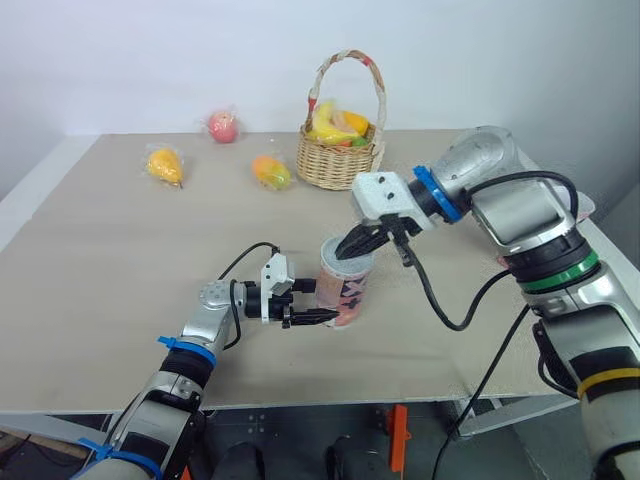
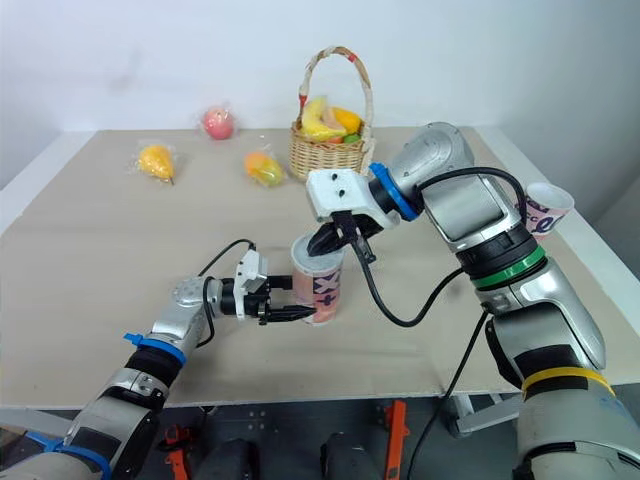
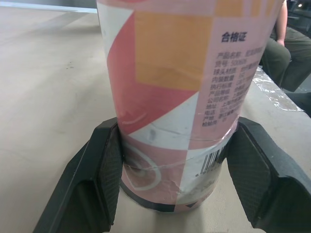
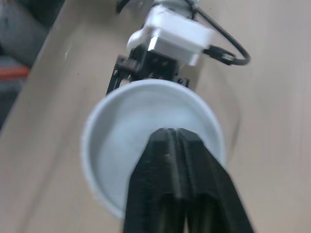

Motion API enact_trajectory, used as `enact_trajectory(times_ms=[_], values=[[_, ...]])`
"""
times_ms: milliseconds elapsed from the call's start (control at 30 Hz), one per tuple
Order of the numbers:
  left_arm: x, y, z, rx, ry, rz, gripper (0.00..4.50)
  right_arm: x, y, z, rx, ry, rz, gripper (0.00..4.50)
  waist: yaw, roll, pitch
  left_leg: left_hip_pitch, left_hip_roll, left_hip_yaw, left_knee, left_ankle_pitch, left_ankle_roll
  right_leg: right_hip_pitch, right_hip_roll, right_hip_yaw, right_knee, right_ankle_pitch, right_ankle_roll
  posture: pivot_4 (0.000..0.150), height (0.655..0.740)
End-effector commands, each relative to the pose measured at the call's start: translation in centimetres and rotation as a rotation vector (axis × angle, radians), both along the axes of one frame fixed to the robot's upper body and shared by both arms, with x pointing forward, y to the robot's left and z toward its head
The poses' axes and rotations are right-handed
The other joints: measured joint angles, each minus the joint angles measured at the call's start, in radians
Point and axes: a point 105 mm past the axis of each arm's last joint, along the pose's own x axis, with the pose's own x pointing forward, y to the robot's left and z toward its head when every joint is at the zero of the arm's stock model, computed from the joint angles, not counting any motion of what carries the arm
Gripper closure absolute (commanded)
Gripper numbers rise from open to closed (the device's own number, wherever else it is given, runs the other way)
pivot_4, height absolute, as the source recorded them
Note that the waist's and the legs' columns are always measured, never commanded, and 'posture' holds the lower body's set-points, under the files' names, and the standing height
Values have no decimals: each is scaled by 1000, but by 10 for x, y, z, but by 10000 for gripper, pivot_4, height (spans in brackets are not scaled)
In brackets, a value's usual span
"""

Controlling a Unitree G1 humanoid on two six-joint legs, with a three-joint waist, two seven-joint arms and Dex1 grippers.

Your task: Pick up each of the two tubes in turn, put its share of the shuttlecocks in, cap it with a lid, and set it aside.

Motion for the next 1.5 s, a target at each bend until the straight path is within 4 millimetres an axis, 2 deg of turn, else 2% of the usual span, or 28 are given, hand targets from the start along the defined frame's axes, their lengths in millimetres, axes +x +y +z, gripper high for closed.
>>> enact_trajectory(times_ms=[33, 67, 133, 233, 267, 433, 567, 600, 733, 767, 833, 967, 1067, 1133, 1300, 1500], values=[[-3, -2, -7, 21, 19, -11, 15614, -4, -24, 38, 129, -50, -100, 29384, 1, 2, 2, -3, 0, 0, 0, 0, 0, -2, 0, 0, 0, -1, 1, 1500, 7371], [-3, -5, -5, 14, 14, -17, 15614, -7, -33, 41, 157, -48, -132, 26763, 6, 2, 2, -5, -1, -1, 0, 0, 0, -3, 0, 0, 0, -1, 1, 1500, 7371], [-4, -9, -2, 3, 9, -25, 15614, -14, -45, 43, 188, -44, -164, 18413, 14, 2, 2, -11, -3, -4, 0, -2, 0, -5, -1, 0, 0, -2, 6, 1500, 7371], [-2, -15, 10, -25, -7, -39, 15614, -24, -64, 44, 272, -33, -257, 3363, 16, 3, 3, -13, -4, -3, 2, -10, 3, -5, -1, 1, -1, -5, 4, 1500, 7371], [-3, -18, 14, -28, -18, -49, 15614, -27, -69, 43, 299, -33, -292, 1547, 14, 5, 4, -13, -4, -2, 3, -13, 4, -5, -1, 3, -1, -7, 4, 1500, 7371], [-6, -25, 21, -19, -27, -83, 15614, -35, -80, 33, 393, -23, -408, 1547, 19, 6, 6, -14, -5, -4, 3, -16, 5, -5, -1, 2, -1, -10, 5, 1500, 7371], [-5, -28, 21, -2, -38, -85, 2215, -41, -84, 18, 472, 5, -496, 0, 20, 6, 7, -14, -6, -4, 4, -17, 6, -4, -1, 2, -2, -11, 6, 1500, 7371], [-7, -27, 21, 3, -41, -96, 1001, -43, -84, 13, 477, 10, -512, 0, 19, 6, 8, -14, -6, -5, 4, -17, 6, -4, -1, 2, -2, -11, 6, 1500, 7371], [-13, -22, 21, 19, -62, -120, 1001, -47, -85, 5, 505, 33, -551, 0, 18, 7, 10, -14, -6, -5, 5, -17, 6, -4, -1, 2, -2, -11, 7, 1500, 7371], [-13, -18, 21, 28, -70, -117, 1001, -48, -86, 4, 510, 36, -560, 0, 18, 7, 10, -13, -6, -5, 5, -17, 6, -3, -1, 2, -2, -14, 11, 1500, 7371], [-8, -9, 22, 36, -82, -70, 1001, -48, -89, 2, 521, 45, -584, 0, 17, 7, 11, -12, -6, -5, 5, -17, 6, -3, -1, 2, -2, -14, 11, 1500, 7371], [-10, 17, 24, 74, -67, -59, 1001, -48, -99, -4, 526, 66, -624, 0, 14, 5, 12, -12, -5, -6, 5, -17, 6, -2, -1, 1, -2, -14, 11, 1500, 7371], [-3, 29, 28, 93, -110, 0, 1001, -50, -105, -9, 521, 85, -634, 0, 13, 6, 13, -12, -5, -6, 5, -17, 6, -1, -1, 1, -2, -14, 11, 1500, 7371], [4, 45, 34, 105, -146, 67, 1001, -51, -113, -15, 510, 100, -654, 0, 14, 5, 14, -12, -5, -6, 5, -17, 6, -1, -1, 1, -2, -14, 12, 1500, 7371], [11, 69, 41, 105, -160, 164, 1001, -44, -113, 1, 604, 92, -638, 0, 5, 4, 18, -11, -4, -6, 6, -17, 6, 0, -1, 1, -2, -13, 12, 1500, 7371], [-3, 65, 39, 57, -112, 118, 1001, -29, -103, 9, 618, 77, -623, 0, 2, 6, 22, -12, -4, -4, 5, -17, 6, -1, -1, 2, -2, -14, 11, 1500, 7371]])
